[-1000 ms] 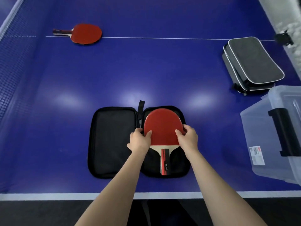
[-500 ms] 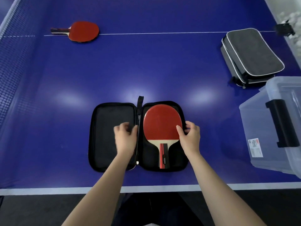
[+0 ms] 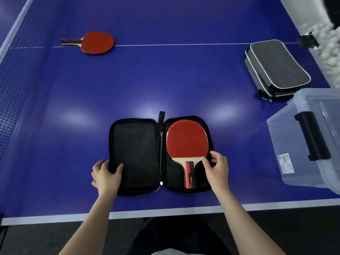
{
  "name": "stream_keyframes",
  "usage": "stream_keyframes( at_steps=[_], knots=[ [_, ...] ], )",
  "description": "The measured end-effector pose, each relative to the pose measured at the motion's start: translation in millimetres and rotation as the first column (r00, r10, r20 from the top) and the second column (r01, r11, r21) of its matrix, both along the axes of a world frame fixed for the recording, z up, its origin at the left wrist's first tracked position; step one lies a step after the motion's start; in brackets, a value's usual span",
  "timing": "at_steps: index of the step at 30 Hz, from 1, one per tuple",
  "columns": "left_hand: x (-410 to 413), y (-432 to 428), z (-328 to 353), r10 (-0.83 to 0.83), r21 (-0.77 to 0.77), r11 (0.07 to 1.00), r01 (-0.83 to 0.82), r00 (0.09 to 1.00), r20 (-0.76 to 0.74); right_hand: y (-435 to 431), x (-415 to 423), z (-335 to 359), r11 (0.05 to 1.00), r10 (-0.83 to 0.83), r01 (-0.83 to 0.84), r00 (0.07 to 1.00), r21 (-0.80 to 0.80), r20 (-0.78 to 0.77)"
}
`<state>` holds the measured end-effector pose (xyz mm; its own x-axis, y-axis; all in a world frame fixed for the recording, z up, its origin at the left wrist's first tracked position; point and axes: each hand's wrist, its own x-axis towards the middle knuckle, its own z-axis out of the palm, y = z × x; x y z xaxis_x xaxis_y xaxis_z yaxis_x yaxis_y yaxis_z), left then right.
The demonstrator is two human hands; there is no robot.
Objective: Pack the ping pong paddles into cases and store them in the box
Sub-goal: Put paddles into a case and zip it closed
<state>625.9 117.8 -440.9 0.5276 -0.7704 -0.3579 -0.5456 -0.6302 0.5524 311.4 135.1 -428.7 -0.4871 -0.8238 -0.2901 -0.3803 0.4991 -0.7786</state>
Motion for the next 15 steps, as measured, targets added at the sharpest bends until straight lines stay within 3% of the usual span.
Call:
stream_keyframes(
  at_steps=[6, 11, 15],
  knots=[
    [-3.5, 19.5, 35.9, 0.0, -0.218, 0.972, -0.085, 0.932, -0.363, -4.0, 14.8, 14.8, 0.999, 0.025, -0.027, 0.998, -0.044, -0.051],
    [-33.3, 36.6, 71.6, -0.201, -0.37, 0.928, 0.043, 0.895, -0.399, -14.2, 42.9, 47.1, 0.989, 0.121, -0.111, 0.988, -0.102, 0.101],
    [-76.2, 41.4, 90.8, -0.437, -0.466, 0.848, 0.254, 0.833, -0.34, -22.7, 69.0, 83.9, 0.957, 0.292, -0.272, 0.884, -0.104, 0.364]
  ],
)
